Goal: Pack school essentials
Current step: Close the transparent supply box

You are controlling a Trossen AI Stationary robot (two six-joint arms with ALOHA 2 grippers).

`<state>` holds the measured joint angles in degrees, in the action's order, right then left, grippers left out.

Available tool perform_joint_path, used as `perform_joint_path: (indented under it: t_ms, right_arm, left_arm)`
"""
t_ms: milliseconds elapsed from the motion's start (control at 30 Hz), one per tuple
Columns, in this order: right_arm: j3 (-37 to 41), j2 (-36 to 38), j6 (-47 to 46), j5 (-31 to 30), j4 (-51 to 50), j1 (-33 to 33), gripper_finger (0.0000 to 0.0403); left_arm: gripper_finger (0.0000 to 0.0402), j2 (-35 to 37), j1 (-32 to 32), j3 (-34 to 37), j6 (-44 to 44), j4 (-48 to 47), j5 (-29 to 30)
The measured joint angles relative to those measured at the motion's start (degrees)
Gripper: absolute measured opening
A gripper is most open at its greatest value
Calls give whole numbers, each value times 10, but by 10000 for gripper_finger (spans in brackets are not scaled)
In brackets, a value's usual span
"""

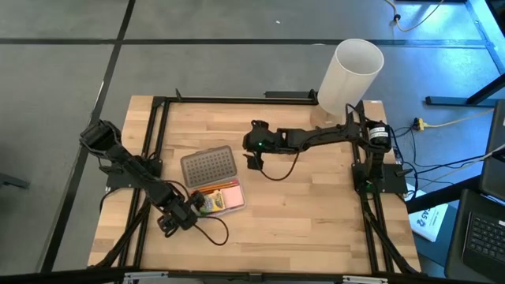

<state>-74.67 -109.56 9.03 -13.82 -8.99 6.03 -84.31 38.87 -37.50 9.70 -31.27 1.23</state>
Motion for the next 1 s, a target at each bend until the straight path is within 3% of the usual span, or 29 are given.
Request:
perform_joint_path:
  t_ms: [167, 300, 600, 833, 1000]
  right_arm:
    - [0, 0, -15, 8, 0, -3, 378]
    - [0, 0, -24, 10, 0, -3, 341]
    - [0, 0, -49, 38, 12, 16, 173]
    - [0, -32, -103, 120, 39, 40, 25]
    - [0, -40, -79, 151, 52, 42, 12]
  left_arm:
    - [389, 0, -1, 0, 57, 0, 3]
    - [389, 0, -1, -1, 128, 1, 6]
    - [389, 0, -9, 0, 130, -2, 2]
    - [389, 0, -10, 0, 129, -2, 2]
    - [389, 0, -11, 0, 129, -2, 3]
